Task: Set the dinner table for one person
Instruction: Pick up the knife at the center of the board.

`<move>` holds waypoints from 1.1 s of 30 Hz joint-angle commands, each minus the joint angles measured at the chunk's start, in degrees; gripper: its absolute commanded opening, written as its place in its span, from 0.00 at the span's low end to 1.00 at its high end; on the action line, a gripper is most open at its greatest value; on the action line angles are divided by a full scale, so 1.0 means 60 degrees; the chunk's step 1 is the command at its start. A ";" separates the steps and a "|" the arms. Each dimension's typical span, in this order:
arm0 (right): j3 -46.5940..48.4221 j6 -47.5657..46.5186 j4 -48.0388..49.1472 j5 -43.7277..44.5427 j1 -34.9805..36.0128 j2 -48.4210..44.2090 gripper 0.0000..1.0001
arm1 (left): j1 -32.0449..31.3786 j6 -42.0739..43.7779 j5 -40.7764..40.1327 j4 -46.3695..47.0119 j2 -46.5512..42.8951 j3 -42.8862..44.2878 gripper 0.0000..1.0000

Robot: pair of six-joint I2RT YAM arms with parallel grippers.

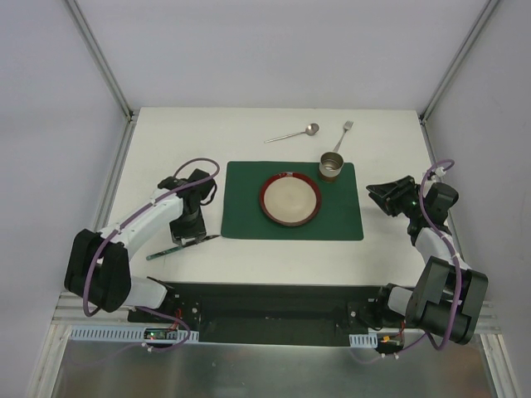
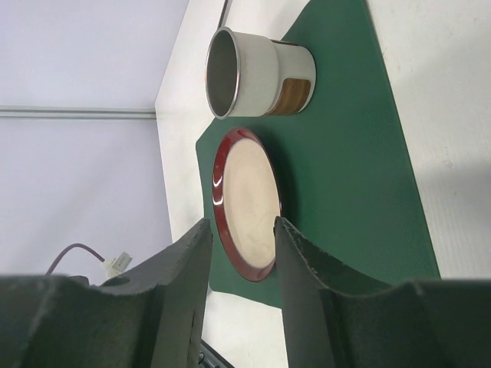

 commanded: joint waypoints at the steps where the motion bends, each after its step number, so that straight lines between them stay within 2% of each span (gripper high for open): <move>1: -0.0006 0.0037 0.0520 -0.0249 -0.0096 -0.0106 0.41 | -0.0089 -0.1713 0.0109 0.0627 -0.0375 -0.0776 0.45; 6: -0.0021 0.0037 0.0506 -0.0264 -0.0096 -0.0135 0.40 | -0.0074 -0.2884 0.0154 0.1405 -0.0712 -0.1669 0.45; 18: -0.0094 0.0037 0.0506 -0.0293 -0.0140 -0.0208 0.41 | 0.0174 -0.6019 -0.0871 0.1567 -0.1883 -0.2856 0.43; 33: -0.0138 0.0051 0.0506 -0.0381 -0.0258 -0.0253 0.41 | 0.0643 -0.8027 -0.1340 0.2239 -0.2557 -0.3926 0.44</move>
